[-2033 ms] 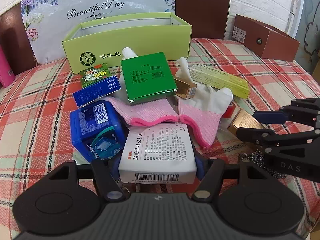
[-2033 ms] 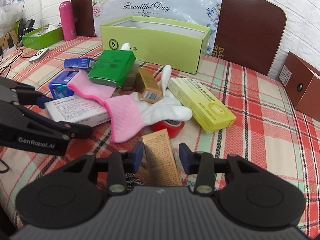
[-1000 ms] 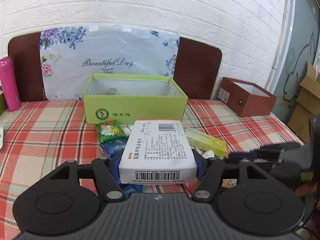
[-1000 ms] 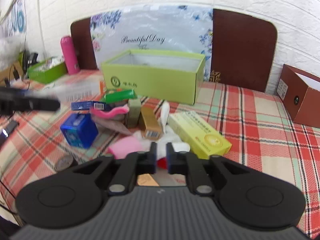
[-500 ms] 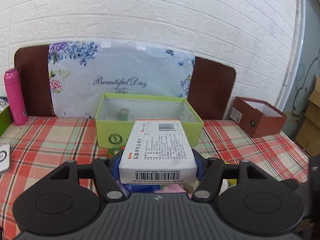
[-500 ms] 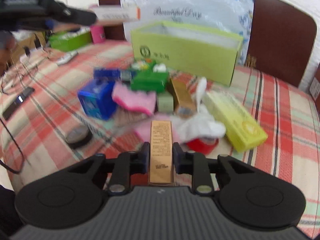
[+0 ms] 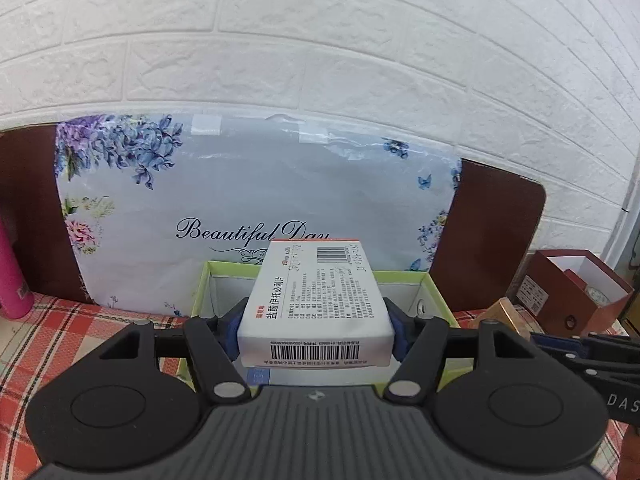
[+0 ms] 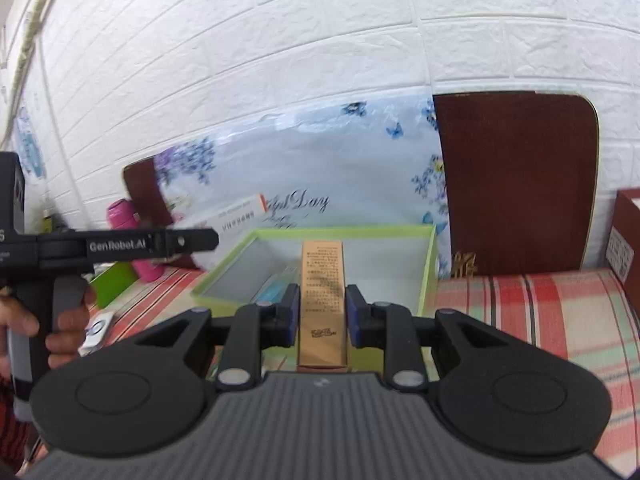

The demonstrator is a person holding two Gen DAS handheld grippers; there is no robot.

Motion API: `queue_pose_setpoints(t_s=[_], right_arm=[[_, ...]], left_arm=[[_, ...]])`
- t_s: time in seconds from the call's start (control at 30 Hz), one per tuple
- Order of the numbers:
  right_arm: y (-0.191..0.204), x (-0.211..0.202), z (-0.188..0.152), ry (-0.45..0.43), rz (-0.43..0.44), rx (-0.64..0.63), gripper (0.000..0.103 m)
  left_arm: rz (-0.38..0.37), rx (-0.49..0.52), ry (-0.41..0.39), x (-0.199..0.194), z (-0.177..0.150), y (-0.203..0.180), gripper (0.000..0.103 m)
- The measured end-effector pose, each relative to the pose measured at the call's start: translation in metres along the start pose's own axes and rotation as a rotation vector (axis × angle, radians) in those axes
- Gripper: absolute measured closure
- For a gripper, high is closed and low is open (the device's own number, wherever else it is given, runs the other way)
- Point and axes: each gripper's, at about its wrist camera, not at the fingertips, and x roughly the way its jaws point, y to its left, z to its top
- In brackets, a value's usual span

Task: Organize objects
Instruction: 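Lift both boxes into the lime-green box and release them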

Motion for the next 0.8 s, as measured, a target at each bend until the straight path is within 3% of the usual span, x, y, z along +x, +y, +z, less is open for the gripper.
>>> queue_pose_setpoints(t_s=[0.13, 0.3, 0.37, 0.4, 0.43, 0.47, 0.57, 0.8], right_arm=[[-0.014, 0.057, 0.009, 0.036, -0.036, 0.011, 0.08], [-0.024, 0.113, -0.004, 0.115, -0.068, -0.017, 0.08], [-0.026, 0.129, -0.012, 0.135, -0.055, -0.029, 0.076], [-0.027, 0.133, -0.016, 0.139, -0.054, -0.032, 0.068], [-0.026, 0.135, -0.02, 0.138, -0.058, -0.04, 0.044], [-0.024, 0.134, -0.023, 0.116, -0.044, -0.057, 0.033], [-0.019, 0.129, -0.025, 0.101, -0.033, -0.077, 0.019], [-0.011, 0.098, -0.017, 0.047, -0.02, -0.061, 0.0]], left_arm=[[0.029, 0.031, 0.03, 0.044, 0.003, 0.004, 0.035], [0.034, 0.022, 0.049, 0.076, -0.003, 0.017, 0.034], [0.034, 0.021, 0.056, 0.082, -0.006, 0.021, 0.016], [0.058, 0.017, 0.069, 0.084, -0.008, 0.022, 0.008], [0.089, 0.015, 0.074, 0.086, -0.009, 0.022, 0.008], [0.112, 0.02, 0.081, 0.088, -0.01, 0.022, 0.007], [0.137, 0.031, 0.1, 0.09, -0.012, 0.025, 0.007], [0.143, 0.032, 0.069, 0.066, -0.012, 0.017, 0.007]])
